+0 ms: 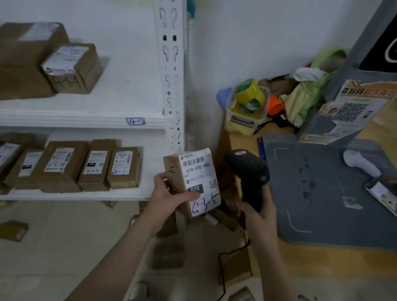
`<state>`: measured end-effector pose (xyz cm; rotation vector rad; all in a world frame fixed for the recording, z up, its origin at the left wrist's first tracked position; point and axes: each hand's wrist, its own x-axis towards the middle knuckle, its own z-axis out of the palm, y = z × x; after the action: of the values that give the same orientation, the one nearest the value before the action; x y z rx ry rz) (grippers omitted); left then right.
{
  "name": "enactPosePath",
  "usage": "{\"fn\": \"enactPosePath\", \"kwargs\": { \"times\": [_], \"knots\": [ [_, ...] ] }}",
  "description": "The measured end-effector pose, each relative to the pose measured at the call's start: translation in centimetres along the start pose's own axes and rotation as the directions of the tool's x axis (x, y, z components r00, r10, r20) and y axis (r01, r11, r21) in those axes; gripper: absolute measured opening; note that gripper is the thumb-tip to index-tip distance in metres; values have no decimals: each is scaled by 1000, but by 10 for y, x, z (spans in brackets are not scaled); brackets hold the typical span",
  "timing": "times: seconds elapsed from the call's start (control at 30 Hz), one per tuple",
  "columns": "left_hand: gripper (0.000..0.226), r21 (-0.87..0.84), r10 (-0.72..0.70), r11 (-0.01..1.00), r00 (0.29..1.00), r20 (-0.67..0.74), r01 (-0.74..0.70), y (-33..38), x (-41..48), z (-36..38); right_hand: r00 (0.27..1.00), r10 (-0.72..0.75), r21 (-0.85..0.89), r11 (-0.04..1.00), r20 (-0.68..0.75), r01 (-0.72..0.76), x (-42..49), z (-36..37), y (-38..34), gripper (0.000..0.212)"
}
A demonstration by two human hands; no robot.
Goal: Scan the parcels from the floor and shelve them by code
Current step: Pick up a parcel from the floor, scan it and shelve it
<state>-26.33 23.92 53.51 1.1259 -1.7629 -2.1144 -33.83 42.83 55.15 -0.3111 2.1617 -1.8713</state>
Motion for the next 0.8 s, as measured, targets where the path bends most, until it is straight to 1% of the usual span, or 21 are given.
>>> {"fn": "enactPosePath", "kwargs": {
  "times": [0.07,0.17,0.23,0.3,0.4,0.53,0.6,0.8],
  "knots": [
    [87,3,31,1000,1000,3,-31,-1,-3,-2,991,-40,69,997,127,31,-12,8,-16,44],
    [87,10,77,997,997,-17,-77,1,-8,-6,957,-87,99,993,278,62,-27,23,-26,35],
    [86,32,110,994,993,-35,-109,5,-12,-10,929,-112,97,992,353,83,-34,32,-30,38],
    [85,31,129,991,990,-57,-127,9,-15,-15,911,-123,82,992,394,99,-37,41,-34,44],
    [81,18,143,990,985,-96,-142,9,-16,-25,908,-111,69,993,404,90,-40,50,-35,46],
    [93,-6,142,989,981,-133,-144,6,-15,-36,911,-104,54,994,400,90,-39,58,-36,41],
    [95,-18,137,990,981,-136,-141,4,-15,-39,915,-93,34,996,392,86,-37,61,-34,39],
    [86,4,145,989,982,-119,-145,7,-17,-37,933,-63,-28,997,354,78,-33,65,-30,39]
  ]
}}
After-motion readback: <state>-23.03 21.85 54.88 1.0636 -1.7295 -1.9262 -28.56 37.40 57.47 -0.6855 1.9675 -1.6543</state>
